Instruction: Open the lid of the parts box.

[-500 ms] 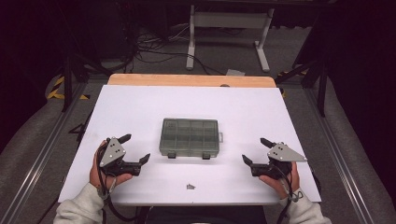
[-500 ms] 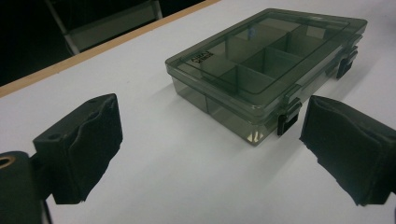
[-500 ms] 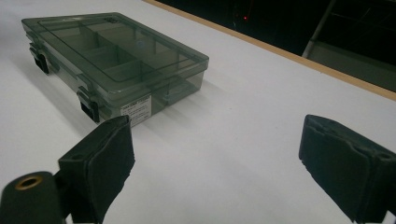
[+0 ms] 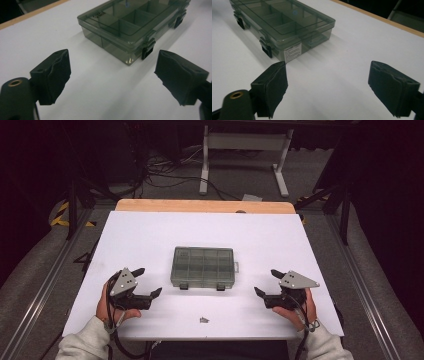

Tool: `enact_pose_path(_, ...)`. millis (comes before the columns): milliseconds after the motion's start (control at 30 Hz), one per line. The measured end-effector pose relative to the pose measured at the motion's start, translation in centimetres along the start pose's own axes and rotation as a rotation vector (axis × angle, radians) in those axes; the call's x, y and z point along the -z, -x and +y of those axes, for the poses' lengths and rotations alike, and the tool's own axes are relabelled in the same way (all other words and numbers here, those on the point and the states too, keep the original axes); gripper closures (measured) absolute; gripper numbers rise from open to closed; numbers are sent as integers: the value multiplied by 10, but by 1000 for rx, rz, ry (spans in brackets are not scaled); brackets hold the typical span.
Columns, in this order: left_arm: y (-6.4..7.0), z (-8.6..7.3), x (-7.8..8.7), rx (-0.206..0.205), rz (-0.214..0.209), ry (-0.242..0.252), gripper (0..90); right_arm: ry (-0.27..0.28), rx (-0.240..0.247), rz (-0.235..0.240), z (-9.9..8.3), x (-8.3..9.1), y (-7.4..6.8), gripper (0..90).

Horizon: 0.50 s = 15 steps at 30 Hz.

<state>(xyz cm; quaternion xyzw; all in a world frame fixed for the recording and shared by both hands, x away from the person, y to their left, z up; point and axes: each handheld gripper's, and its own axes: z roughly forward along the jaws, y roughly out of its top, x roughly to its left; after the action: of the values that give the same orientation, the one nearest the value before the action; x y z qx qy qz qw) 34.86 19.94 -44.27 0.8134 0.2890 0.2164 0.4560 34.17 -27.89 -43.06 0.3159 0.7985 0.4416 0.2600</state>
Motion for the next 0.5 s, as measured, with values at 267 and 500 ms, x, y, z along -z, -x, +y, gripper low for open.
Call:
enact_pose_path(267, -2, 2, -22, -1, -38, -104, 261, -67, 22, 54, 7, -21, -10, 227)
enact_pose_path(500, -7, 7, -39, 15, -67, -142, 337, -104, 21, 138, 15, -44, -18, 331)
